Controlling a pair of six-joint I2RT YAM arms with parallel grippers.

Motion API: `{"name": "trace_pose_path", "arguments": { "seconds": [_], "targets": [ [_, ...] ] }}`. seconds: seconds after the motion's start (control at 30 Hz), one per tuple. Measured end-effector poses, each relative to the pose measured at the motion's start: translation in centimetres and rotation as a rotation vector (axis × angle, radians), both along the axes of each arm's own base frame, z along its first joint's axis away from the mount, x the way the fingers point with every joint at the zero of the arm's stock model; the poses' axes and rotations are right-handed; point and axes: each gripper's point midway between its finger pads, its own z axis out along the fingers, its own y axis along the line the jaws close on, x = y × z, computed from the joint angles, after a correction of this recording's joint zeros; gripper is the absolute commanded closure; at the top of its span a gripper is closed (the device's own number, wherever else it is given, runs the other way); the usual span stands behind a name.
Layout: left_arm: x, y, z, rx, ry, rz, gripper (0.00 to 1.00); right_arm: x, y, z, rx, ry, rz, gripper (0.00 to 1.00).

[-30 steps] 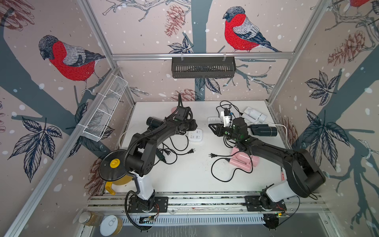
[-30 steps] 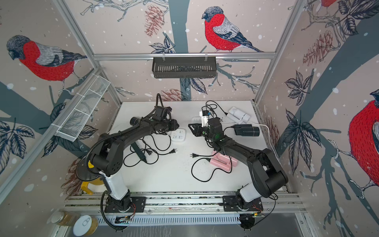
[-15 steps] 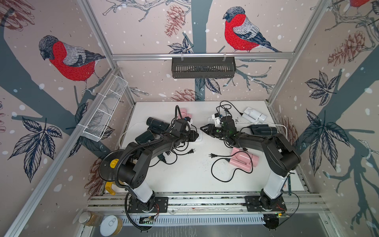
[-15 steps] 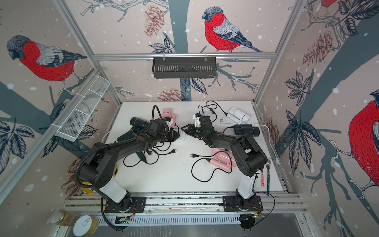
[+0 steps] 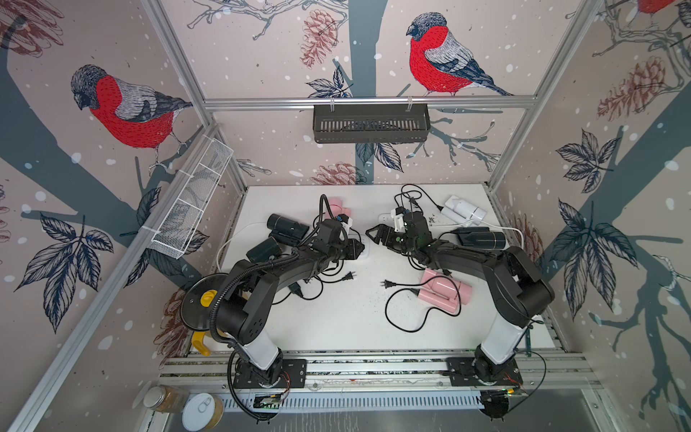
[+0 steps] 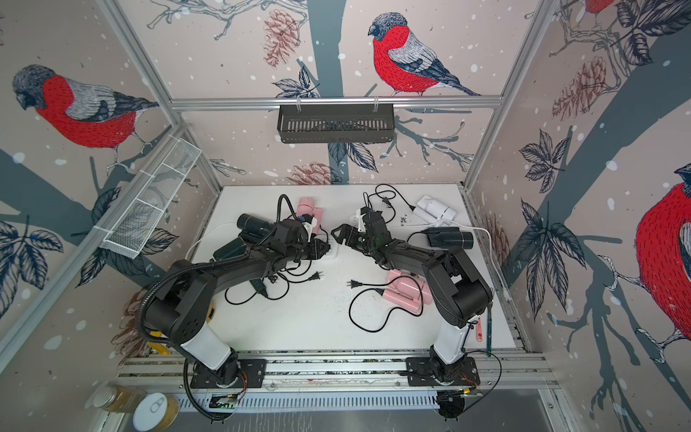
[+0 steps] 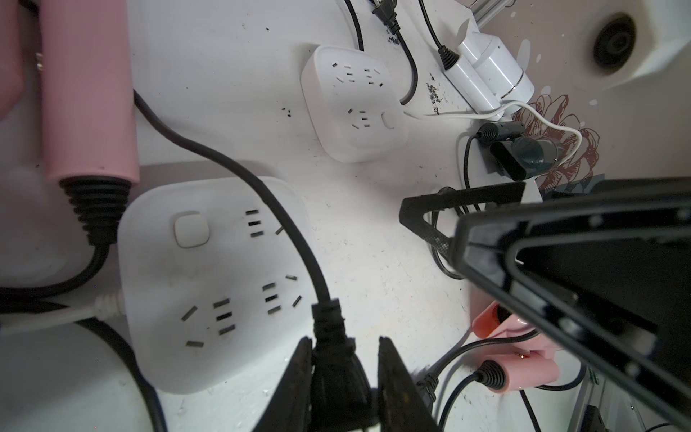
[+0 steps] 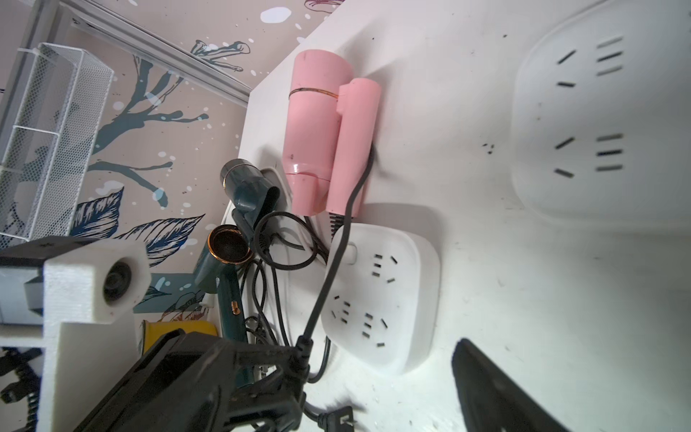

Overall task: Charge the blow dryers
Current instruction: Pick up the plug from the center of the board.

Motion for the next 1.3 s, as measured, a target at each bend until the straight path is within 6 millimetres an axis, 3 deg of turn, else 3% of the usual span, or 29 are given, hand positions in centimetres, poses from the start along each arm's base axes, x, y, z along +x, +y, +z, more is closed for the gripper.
{"name": "trace_pose_path", "arguments": {
  "seconds": [0.23,0.73,0.97,1.3],
  "targets": [
    [-0.1,-0.3,0.1,-0.006,0.000,-0.010,0.78,-0.1,-2.7,-1.5,-0.052,0.028,-0.057,0.06],
    [0.1,-0.5,0.4,-0.011,-0.001,-0.015,0.79,0.5,-4.9,-2.3,-0.161,0.017,-0.108,0.04],
    [0.1,-0.4,0.3,-0.005,0.003,-0.011,0.79,0.0,-5.3,-2.1,-0.169,0.005,-0.114,0.01],
    [0.3,-0.2,0.7,0.002,-0.008,0.003,0.79,-0.5,-4.0,-1.4,-0.130,-0.009,-0.055,0.00]
  ]
}}
